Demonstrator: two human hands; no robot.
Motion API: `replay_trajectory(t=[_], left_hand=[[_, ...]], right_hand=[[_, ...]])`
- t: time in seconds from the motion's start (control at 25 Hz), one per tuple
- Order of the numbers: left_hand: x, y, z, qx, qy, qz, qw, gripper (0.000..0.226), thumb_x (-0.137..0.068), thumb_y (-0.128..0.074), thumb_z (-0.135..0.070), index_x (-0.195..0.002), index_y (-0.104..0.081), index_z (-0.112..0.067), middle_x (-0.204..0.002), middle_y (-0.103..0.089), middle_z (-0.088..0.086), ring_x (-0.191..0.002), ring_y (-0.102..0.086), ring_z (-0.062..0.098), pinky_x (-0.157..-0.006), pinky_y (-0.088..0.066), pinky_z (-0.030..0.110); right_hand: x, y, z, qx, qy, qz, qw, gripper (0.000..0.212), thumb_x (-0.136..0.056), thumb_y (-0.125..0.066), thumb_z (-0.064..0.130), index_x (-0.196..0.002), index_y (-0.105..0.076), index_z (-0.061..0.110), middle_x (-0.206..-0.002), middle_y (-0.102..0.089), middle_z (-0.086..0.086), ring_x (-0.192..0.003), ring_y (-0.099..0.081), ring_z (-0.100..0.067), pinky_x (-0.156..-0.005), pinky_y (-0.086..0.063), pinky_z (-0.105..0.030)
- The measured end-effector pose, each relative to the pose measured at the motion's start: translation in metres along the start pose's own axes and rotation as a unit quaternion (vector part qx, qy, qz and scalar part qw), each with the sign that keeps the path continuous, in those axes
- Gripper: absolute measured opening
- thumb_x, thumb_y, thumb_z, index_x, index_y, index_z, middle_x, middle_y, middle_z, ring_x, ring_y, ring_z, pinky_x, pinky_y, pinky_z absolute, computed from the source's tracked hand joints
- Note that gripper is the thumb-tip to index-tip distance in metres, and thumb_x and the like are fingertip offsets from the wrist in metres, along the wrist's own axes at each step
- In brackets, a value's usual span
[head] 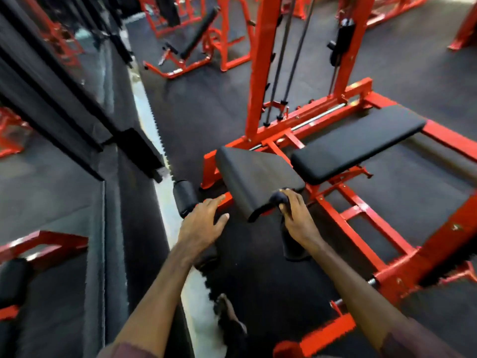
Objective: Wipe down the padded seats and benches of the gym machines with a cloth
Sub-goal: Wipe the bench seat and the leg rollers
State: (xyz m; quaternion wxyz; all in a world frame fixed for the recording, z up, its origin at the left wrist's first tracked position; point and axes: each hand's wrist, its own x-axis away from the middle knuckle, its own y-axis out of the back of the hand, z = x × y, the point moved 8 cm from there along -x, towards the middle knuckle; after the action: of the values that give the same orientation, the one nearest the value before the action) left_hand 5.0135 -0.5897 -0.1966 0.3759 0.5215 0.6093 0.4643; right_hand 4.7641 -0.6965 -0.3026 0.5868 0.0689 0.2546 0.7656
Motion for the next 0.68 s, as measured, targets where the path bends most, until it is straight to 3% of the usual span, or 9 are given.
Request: replay_trajectory(t=[0.08,0.2,0.44,0.52,0.68], left_hand=[[-0.045,-0.02,0.025,0.002,-0.031,0.031,0.999,0.062,-0.1,-0.055,-0.051,-0.158,-0.042,-0.034,-0.149,-0.055,-0.005,-0.134,-0.054,0.023,-0.105,-0.051,0.05],[-0.11,-0.031,0.059,0.047,-0.062,0.069,0.995,0.066,-0.095,-0.051,-0.055,-0.157,-0.044,-0.033,-0.149,-0.054,-0.006,-0.136,-0.053,0.022,-0.11,-0.049,0.048],[-0.197,-0.062,0.085,0.084,-0.1,0.087,0.988,0.062,-0.093,-0.054,-0.052,-0.15,-0.051,-0.027,-0.149,-0.053,-0.002,-0.133,-0.053,0.027,-0.107,-0.049,0.052],[-0.216,-0.081,0.084,0.094,-0.11,0.091,0.985,0.067,-0.091,-0.052,-0.052,-0.151,-0.052,-0.021,-0.152,-0.051,0.003,-0.134,-0.051,0.032,-0.108,-0.048,0.053],[-0.244,-0.126,0.108,0.101,-0.068,0.088,0.989,0.072,-0.094,-0.056,-0.044,-0.158,-0.045,-0.014,-0.165,-0.037,0.013,-0.149,-0.038,0.036,-0.118,-0.039,0.052]], right_hand=[[-0.026,-0.029,-0.006,0.019,-0.013,-0.026,0.999,0.043,-0.106,-0.056,0.01,-0.148,-0.049,0.008,-0.15,-0.048,-0.01,-0.143,-0.045,-0.027,-0.122,-0.034,-0.047],[-0.059,-0.062,-0.016,0.011,-0.077,-0.075,0.994,0.044,-0.104,-0.058,0.008,-0.147,-0.051,0.01,-0.151,-0.049,-0.009,-0.143,-0.045,-0.028,-0.121,-0.035,-0.051],[-0.104,-0.11,-0.026,0.066,-0.165,-0.107,0.978,0.047,-0.103,-0.059,0.012,-0.149,-0.051,0.016,-0.156,-0.046,-0.009,-0.146,-0.043,-0.03,-0.124,-0.029,-0.038],[-0.124,-0.129,-0.038,0.092,-0.187,-0.08,0.975,0.052,-0.104,-0.059,0.02,-0.155,-0.047,0.024,-0.164,-0.039,-0.004,-0.151,-0.037,-0.028,-0.125,-0.03,-0.041],[-0.139,-0.197,-0.052,0.237,-0.189,0.084,0.949,0.063,-0.107,-0.046,0.052,-0.165,-0.023,0.042,-0.176,-0.014,0.007,-0.161,-0.014,-0.035,-0.124,-0.022,-0.064]])
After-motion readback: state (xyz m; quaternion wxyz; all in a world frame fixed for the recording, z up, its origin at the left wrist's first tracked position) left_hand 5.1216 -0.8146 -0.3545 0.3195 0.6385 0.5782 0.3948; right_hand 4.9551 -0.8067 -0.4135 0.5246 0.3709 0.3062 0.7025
